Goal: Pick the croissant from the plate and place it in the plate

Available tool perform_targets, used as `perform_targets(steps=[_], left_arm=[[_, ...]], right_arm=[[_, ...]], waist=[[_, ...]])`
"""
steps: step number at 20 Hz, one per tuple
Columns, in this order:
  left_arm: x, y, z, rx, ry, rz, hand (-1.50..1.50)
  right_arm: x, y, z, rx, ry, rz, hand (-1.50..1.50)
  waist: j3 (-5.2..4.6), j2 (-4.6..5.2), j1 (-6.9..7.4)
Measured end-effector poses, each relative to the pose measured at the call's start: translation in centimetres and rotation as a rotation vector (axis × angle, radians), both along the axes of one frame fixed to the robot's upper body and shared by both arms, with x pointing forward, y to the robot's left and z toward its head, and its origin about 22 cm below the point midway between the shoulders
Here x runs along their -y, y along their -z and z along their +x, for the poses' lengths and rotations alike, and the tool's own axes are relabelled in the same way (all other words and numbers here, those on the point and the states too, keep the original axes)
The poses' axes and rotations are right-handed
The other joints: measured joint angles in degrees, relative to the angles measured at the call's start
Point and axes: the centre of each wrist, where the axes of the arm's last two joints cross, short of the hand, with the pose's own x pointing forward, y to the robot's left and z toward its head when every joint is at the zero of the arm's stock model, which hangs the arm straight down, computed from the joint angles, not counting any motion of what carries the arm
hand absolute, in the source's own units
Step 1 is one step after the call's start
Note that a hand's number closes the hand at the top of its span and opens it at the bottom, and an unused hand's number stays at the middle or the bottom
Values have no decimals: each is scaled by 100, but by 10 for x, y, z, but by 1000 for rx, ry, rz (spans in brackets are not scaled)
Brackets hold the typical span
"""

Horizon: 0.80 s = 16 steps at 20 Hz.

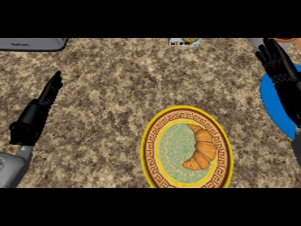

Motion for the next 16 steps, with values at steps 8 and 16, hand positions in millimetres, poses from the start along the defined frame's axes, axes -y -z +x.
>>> perform_targets(steps=[8, 16], left_arm=[[-5, 23, -13, -83, -65, -99, 0], [-5, 42, -26, -158, -90, -176, 0]], right_arm=[[-44, 44, 3, -199, 368, -64, -150], [-126, 106, -29, -62, 767, -61, -150]], waist=[[27, -43, 40], [113, -88, 20]])
